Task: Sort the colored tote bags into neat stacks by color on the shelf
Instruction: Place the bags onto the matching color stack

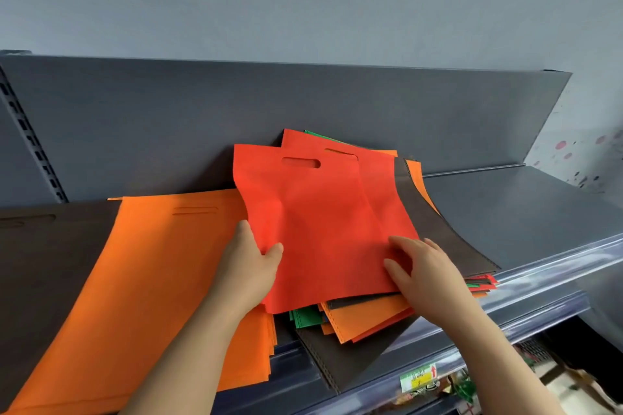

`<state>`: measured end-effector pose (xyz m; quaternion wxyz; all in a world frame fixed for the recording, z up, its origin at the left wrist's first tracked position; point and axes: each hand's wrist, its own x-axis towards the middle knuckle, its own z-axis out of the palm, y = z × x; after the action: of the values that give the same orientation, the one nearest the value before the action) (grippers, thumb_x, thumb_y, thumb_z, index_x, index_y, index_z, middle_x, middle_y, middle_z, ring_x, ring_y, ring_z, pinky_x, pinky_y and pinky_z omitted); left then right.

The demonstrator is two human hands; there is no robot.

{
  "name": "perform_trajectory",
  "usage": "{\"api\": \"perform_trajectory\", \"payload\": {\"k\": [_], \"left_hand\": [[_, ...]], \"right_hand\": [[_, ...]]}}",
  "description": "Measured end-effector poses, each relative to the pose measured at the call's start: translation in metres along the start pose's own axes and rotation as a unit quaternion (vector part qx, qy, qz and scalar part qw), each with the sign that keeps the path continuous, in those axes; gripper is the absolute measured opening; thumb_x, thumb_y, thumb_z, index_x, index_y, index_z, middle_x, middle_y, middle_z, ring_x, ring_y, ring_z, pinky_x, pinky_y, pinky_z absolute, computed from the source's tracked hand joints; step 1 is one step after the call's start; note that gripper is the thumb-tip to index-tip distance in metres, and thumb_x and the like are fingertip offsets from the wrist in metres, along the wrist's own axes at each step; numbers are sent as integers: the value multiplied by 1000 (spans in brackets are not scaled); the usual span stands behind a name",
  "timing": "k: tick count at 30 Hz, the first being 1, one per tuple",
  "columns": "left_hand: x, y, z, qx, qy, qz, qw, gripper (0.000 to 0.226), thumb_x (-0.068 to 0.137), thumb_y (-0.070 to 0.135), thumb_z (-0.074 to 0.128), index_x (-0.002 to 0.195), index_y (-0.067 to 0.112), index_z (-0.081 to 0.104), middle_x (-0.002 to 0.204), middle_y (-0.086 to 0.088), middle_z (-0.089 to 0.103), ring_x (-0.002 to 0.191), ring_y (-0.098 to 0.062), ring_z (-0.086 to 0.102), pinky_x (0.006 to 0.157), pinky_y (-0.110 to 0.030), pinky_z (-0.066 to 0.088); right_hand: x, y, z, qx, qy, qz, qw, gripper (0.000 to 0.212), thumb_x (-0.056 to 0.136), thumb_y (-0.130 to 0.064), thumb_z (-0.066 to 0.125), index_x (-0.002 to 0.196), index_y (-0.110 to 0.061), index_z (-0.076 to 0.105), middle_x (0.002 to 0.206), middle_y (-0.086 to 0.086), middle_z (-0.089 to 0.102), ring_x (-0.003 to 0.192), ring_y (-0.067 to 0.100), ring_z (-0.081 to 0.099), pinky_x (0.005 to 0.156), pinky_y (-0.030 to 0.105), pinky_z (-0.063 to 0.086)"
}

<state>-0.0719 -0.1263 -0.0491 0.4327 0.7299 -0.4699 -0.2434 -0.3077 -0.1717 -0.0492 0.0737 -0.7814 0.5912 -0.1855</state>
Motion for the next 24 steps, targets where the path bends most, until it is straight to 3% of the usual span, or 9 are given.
{"api": "perform_trajectory", "payload": {"k": [3,5,7,12,17,21,24], "left_hand": [[2,-2,-4,11,12,-6,1000,29,88,18,62,113,18,47,105,2,56,89,-19,53,75,-29,42],[2,-3,-7,12,11,-8,1000,31,86,15,64,111,21,46,105,3,56,88,-18,53,74,-29,42],[0,-5,-8,13,6,-3,1000,35,85,15,66,113,23,46,105,5,56,89,-17,54,75,-29,43],[-2,-5,-9,16,18,3,1000,35,85,17,67,115,20,49,105,4,57,91,-18,55,77,-30,45],[-6,-9,-25,-2,61,13,998,29,81,17,71,105,23,55,98,4,61,86,-18,58,69,-29,42],[-13,-18,-46,-7,83,26,996,27,80,20,73,101,25,57,94,6,63,86,-16,60,72,-31,44],[-19,-24,-66,-10,101,38,994,24,80,24,73,98,27,58,90,11,63,81,-11,60,71,-31,48]], "right_hand": [[2,2,-1,28,10,27,999,47,88,-37,58,131,-17,52,126,2,59,118,22,51,100,32,36],[7,8,-1,-51,5,75,996,48,84,-56,52,114,-19,55,115,3,62,110,25,54,97,38,38],[9,6,-3,-73,-17,95,993,50,83,-62,47,105,-18,51,107,2,63,104,25,56,95,39,38],[5,-10,0,38,-1,79,996,68,87,-38,60,144,-14,31,131,9,51,122,26,47,104,38,35],[3,-21,0,113,31,74,990,72,85,-19,64,146,-17,25,134,6,51,122,26,47,97,35,38],[1,-36,2,131,69,53,988,57,84,-17,65,135,-19,39,114,4,61,105,27,55,83,37,43],[-3,-58,3,152,102,38,982,49,86,-17,63,131,-20,43,115,4,63,106,28,56,84,38,46]]}}
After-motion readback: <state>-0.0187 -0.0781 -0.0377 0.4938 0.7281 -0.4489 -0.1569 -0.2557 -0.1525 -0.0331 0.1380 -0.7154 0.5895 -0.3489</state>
